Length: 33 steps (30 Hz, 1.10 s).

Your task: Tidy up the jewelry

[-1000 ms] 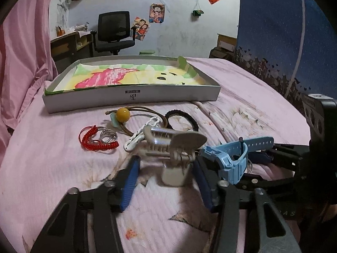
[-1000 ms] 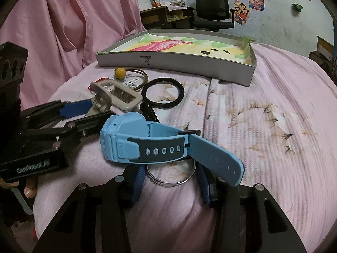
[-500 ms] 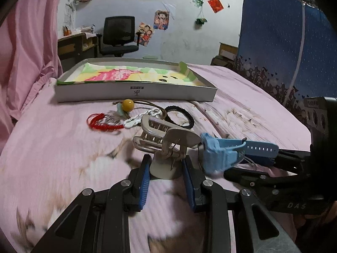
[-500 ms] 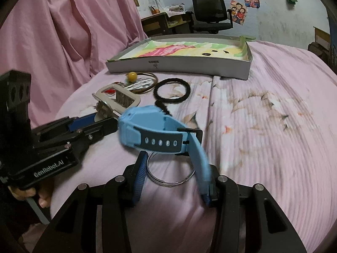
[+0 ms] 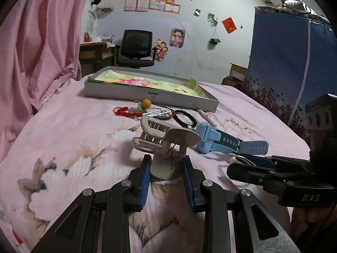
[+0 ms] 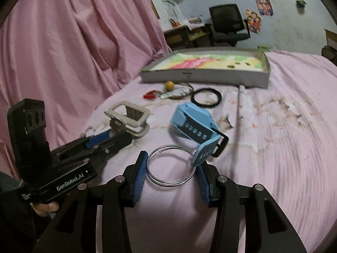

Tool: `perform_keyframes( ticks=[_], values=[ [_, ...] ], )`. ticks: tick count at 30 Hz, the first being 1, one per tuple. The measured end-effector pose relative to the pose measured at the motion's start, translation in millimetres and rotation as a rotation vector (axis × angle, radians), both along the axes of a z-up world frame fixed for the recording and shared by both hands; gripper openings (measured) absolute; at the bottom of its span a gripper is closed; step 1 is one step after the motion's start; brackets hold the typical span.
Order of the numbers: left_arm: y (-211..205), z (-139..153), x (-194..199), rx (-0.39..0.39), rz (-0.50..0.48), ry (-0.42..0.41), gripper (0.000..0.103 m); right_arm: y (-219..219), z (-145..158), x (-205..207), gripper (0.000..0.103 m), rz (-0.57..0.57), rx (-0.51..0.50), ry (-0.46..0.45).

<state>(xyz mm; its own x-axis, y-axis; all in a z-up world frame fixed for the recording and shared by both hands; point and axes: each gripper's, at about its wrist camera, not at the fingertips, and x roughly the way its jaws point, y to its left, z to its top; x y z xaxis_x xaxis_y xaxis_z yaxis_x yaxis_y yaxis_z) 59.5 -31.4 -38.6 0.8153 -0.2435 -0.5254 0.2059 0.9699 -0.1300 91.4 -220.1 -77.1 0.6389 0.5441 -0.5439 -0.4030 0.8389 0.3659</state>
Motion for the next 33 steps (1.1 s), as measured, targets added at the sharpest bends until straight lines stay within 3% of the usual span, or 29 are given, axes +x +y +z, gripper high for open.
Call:
perform_keyframes(
  ticks=[2, 3, 4, 10, 18, 33],
  values=[
    [0.6, 1.8, -4.7, 0.01, 0.012, -0.017, 0.019, 0.4, 4.9, -3.0, 0.04, 0.004, 0.019, -0.034],
    [0.2, 2.0, -6.7, 0.017, 0.016, -0.021, 0.007, 0.5, 8.0, -5.0, 0.04, 0.005, 0.027, -0.056],
    [-0.1, 2.7, -7.5, 0.036, 0.036, -0.028, 0.005, 1.2, 10.9, -6.6, 0.04, 0.005, 0.031, -0.075],
    [-4.0, -3.6, -5.3, 0.038, 0.012, -0.004, 0.005, 1.9, 16.5, -8.7, 0.04, -0.003, 0.032, -0.11],
    [-4.3, -0.4, -10.8, 0.049, 0.016, -0.044, 0.005, 1.0, 16.5, -6.5, 0.04, -0.025, 0.037, -0.112],
    [-18.9, 43.5, -7.2, 0.1, 0.042, -0.225, 0.005, -15.0, 46.4, -1.7, 0.04, -0.168, 0.086, -0.281]
  ],
)
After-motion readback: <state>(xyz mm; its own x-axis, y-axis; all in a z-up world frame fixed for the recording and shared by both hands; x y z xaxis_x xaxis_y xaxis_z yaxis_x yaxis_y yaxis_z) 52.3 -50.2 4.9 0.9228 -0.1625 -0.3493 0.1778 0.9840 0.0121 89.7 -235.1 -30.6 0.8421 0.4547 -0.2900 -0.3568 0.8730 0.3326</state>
